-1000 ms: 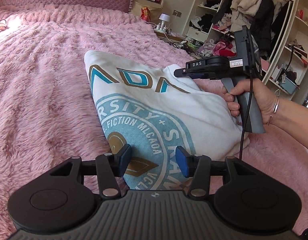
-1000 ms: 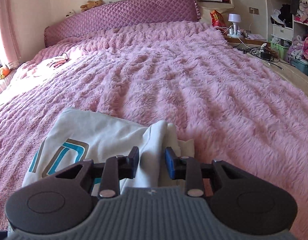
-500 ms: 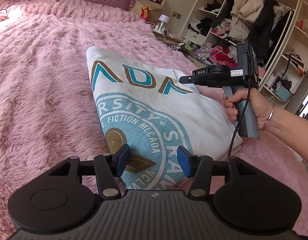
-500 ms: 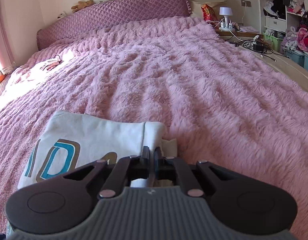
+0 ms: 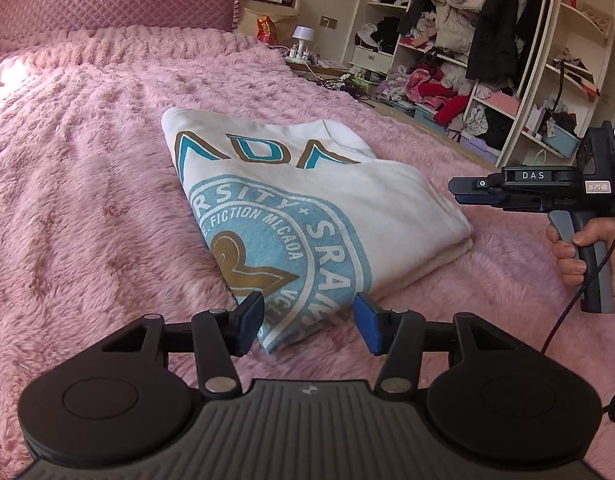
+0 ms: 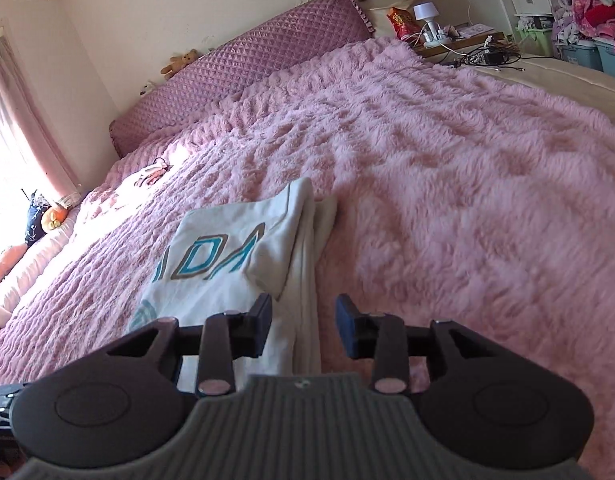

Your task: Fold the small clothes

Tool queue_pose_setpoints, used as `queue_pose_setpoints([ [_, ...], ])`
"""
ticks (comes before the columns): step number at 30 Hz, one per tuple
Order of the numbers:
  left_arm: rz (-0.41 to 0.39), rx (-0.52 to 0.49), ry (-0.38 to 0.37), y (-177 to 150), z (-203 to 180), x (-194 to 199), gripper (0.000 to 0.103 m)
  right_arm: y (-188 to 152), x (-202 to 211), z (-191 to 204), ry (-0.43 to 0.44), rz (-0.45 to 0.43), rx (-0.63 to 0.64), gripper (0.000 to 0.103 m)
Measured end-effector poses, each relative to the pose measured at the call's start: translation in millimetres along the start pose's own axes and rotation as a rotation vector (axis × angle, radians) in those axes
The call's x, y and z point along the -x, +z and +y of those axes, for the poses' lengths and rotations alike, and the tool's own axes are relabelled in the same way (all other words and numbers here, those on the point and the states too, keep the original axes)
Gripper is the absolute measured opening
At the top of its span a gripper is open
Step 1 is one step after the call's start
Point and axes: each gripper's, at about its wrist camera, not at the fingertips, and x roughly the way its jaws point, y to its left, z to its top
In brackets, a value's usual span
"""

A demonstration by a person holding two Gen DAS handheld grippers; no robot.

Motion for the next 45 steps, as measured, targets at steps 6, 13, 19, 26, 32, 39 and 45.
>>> queue_pose_setpoints([
  [6,0.055,-0.092,0.09,-11.8,-10.7,-6.6,0.06,-33.7,15.6,6.5,0.019,0.013,-0.034,0.045],
  [13,0.047,-0.053,0.119,-8.3,-4.3,-4.7,0.06,-29.7,-0.6,10.7,0.031,0.048,-0.052,0.01],
  [19,0.047,-0.016,0.112,-6.4,0.5,-1.1,0.058,-26.2,24.5,17.5,0.03,-0.01,-0.031,0.004],
  [26,0.02,0.037,0.109,-2.9,10.1,7.3,0.058,-47.1,9.0,-2.3,-0.023,0.049,-0.08,0.001],
  [32,-0.083,0.141,0.036,15.2,19.3,16.7,0.058,-55.0,11.4,-1.1,-0.028,0.022,-0.094,0.01],
  [39,-0.091,0.164,-0.014,25.8,10.4,-7.2,0.058,-13.1,28.7,34.5,-0.007,-0.103,0.037,0.025],
  [45,-0.052,0.18,-0.005,22.4,5.5,-19.9,0.058,4.5,-11.6,56.7,0.038,-0.076,0.104,0.025],
])
